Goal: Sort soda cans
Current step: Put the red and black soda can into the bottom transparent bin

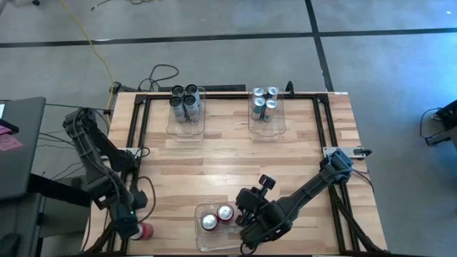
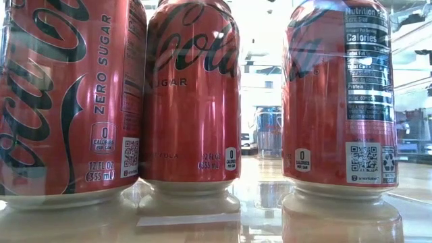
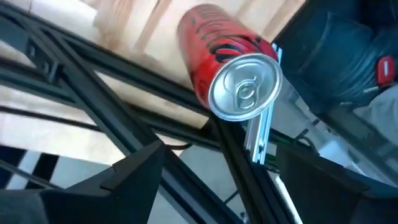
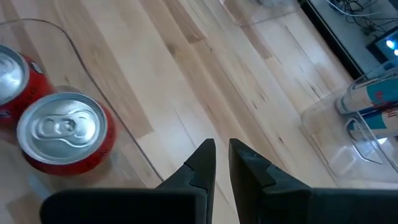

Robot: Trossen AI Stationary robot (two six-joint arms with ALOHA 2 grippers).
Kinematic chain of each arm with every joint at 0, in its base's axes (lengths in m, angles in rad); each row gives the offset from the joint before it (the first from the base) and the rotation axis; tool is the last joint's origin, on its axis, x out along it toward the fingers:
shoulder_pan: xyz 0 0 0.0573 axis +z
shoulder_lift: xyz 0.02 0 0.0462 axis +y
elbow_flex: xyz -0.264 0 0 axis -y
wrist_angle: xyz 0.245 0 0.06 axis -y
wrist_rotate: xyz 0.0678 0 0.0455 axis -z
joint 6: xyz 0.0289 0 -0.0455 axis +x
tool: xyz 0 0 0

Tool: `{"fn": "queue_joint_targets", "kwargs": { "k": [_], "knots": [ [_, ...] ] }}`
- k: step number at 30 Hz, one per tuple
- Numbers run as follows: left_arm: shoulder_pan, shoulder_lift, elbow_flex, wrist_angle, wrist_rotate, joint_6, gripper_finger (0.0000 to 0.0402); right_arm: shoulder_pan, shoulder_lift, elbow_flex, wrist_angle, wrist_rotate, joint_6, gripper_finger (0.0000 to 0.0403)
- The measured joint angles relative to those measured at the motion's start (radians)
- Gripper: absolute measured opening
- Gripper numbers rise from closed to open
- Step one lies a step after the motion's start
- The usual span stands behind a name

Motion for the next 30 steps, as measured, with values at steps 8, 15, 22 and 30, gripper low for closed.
{"fn": "queue_joint_targets", "kwargs": {
  "k": [8,15,22,30],
  "knots": [
    [-0.054,0.001,0.000,0.004,-0.251,-0.266,0.0302,0.006,0.000,-0.098,0.001,0.024,-0.001,0.0064],
    [-0.114,0.049,0.000,0.011,-0.285,-0.613,0.0302,0.016,0.000,-0.188,-0.002,0.025,0.016,0.0064],
    [-0.100,0.152,0.000,0.167,-0.208,-0.621,0.0302,0.044,0.000,-0.208,0.001,0.083,0.016,0.0064],
    [-0.099,0.192,0.000,0.199,-0.254,-0.605,0.0302,0.059,0.000,-0.208,-0.008,0.131,0.008,0.0064]
  ]
}}
